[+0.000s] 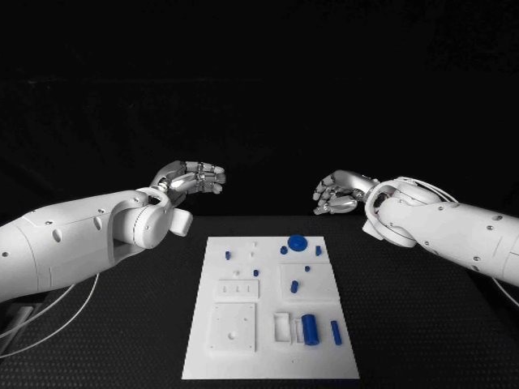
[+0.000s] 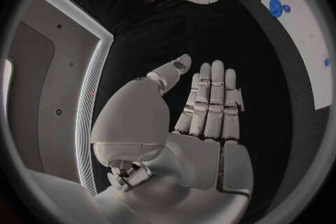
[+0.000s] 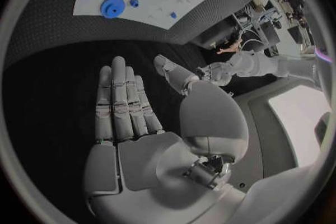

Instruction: Assemble the parts on the task board

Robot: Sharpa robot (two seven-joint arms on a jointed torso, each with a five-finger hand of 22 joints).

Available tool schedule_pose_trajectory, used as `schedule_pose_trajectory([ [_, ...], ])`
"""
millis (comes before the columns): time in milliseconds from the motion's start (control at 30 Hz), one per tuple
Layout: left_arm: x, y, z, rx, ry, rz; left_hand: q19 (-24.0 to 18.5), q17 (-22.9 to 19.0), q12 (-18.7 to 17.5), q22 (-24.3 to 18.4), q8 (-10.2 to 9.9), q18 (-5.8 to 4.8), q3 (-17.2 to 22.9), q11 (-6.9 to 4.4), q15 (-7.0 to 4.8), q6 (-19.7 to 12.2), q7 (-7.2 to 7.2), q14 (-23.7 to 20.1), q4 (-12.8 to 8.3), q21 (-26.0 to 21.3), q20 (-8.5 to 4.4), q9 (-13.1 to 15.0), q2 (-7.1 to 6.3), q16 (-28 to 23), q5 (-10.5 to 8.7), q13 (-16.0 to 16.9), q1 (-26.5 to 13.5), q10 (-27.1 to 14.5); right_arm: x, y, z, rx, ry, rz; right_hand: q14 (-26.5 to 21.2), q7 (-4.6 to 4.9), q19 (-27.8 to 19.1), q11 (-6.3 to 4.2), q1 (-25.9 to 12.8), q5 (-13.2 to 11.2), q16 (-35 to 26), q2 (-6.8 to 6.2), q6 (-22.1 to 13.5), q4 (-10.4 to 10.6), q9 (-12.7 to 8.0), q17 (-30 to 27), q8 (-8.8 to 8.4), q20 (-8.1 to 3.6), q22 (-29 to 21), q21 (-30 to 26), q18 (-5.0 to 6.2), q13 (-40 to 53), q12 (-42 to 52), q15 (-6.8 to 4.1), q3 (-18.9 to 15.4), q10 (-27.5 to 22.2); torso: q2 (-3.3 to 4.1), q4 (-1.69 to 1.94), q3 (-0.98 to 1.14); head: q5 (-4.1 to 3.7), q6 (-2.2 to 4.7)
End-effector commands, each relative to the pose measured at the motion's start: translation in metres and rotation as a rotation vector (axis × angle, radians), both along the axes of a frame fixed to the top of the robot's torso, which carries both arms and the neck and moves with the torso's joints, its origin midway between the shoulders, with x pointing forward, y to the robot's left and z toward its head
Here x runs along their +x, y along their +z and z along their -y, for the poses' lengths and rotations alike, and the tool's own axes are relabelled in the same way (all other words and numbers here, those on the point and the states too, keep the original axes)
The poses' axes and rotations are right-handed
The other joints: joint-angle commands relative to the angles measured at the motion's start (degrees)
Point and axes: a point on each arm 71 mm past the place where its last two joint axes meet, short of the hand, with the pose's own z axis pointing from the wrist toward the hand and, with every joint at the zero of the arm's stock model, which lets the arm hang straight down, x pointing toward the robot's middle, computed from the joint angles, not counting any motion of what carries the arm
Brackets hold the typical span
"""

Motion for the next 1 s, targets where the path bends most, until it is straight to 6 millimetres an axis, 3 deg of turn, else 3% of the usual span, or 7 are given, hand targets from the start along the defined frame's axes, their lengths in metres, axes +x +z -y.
schedule_pose_trajectory([
  [33, -0.003, 0.004, 0.004, -0.01, -0.035, 0.016, -0.4, -0.09, -0.43, 0.1, -0.37, -0.87, 0.01, 0.05, 0.0, -0.52, -0.08, -0.37, -0.32, -0.01, 0.05, 0.07, 0.01, -0.36, -0.44, -0.09, -0.84, -0.6, 0.0, 0.001, -0.005, -0.16, 0.027, 0.096, 1.63, -0.03, 1.77, 0.04, 0.18, -1.13, 0.28, -1.5, -0.62, 1.03, -0.2, 1.01, -0.46, -0.63, -0.09, 0.45, 0.34, -0.59, -1.0, -0.06, 0.35, -0.93, 0.82, 0.24, 0.07, 0.2, -1.9],
  [133, -0.005, 0.009, 0.007, -0.014, -0.045, 0.021, -0.43, -0.09, -0.63, 0.15, -0.52, -0.84, 0.11, 0.16, 0.04, -0.72, 0.0, -0.37, -0.34, 0.0, 0.09, 0.1, -0.04, -0.42, -0.49, -0.1, -1.01, -0.82, -0.001, 0.002, -0.01, -0.19, 0.036, 0.12, 4.44, 0.1, 4.73, -0.21, 0.62, -1.39, 1.55, -2.54, -0.92, 1.75, -0.38, 2.58, -0.85, -1.64, 0.21, 1.57, 0.34, -1.1, -1.36, -0.52, 0.43, -1.14, 1.33, 0.43, 0.07, 0.25, -2.38],
  [233, -0.006, 0.012, 0.007, -0.016, -0.049, 0.025, -0.47, -0.08, -0.82, 0.19, -0.67, -0.81, 0.19, 0.28, 0.07, -0.91, 0.08, -0.38, -0.36, 0.01, 0.12, 0.12, -0.11, -0.47, -0.51, -0.11, -1.14, -1.04, -0.001, 0.002, -0.015, -0.214, 0.043, 0.139, 7.12, 0.07, 7.67, -0.39, 1.06, -1.54, 3.2, -3.35, -1.23, 2.2, -0.55, 4.1, -1.18, -2.75, 0.6, 2.81, 0.34, -1.66, -1.49, -0.76, 0.47, -1.77, 1.76, 0.71, 0.05, 0.15, -2.22],
  [600, -0.009, 0.022, 0.012, -0.023, -0.063, 0.042, -0.57, -0.07, -1.28, 0.3, -1.03, -0.74, 0.39, 0.54, 0.13, -1.41, 0.3, -0.45, -0.39, 0.03, 0.2, 0.21, -0.28, -0.62, -0.57, -0.11, -1.46, -1.56, 0.001, -0.013, -0.03, -0.32, 0.048, 0.163, 11.04, -0.25, 13.61, -0.09, 2.39, -1.63, 8.37, -5.5, -3.45, 3.4, -1.53, 8.7, -2.72, -5.32, 2.08, 5.58, 0.34, -4.69, -1.67, -0.56, 1.87, -6.75, 3.63, 1.58, 0.18, -0.34, 0.1],
  [800, -0.009, 0.027, 0.016, -0.026, -0.074, 0.046, -0.6, -0.06, -1.45, 0.36, -1.17, -0.71, 0.48, 0.64, 0.15, -1.61, 0.38, -0.45, -0.37, 0.05, 0.22, 0.25, -0.33, -0.66, -0.58, -0.1, -1.58, -1.76, 0.0, -0.022, -0.03, -0.327, 0.054, 0.162, 11.3, -0.69, 14.72, -0.2, 2.7, -1.76, 10.21, -5.81, -3.63, 3.66, -1.67, 10.08, -2.69, -5.92, 2.74, 6.24, 0.34, -5.56, -1.47, -0.66, 2.18, -7.56, 4.33, 2.13, 0.09, -0.71, 1.27],
  [1000, -0.008, 0.029, 0.015, -0.025, -0.071, 0.051, -0.62, -0.04, -1.56, 0.39, -1.26, -0.7, 0.53, 0.7, 0.16, -1.74, 0.44, -0.45, -0.35, 0.06, 0.24, 0.28, -0.37, -0.69, -0.59, -0.09, -1.65, -1.87, -0.011, -0.024, -0.051, -0.299, 0.122, 0.17, 11.95, -0.58, 16.22, -1.08, 3.89, -1.85, 12.56, -4.61, -1.34, 2.96, -1.26, 11.56, -1.37, -6.73, 3.72, 7.37, 0.34, -4.79, 1.23, -1.45, 2.61, -2.58, 4.79, 2.44, 0.02, -0.49, 2.01],
])
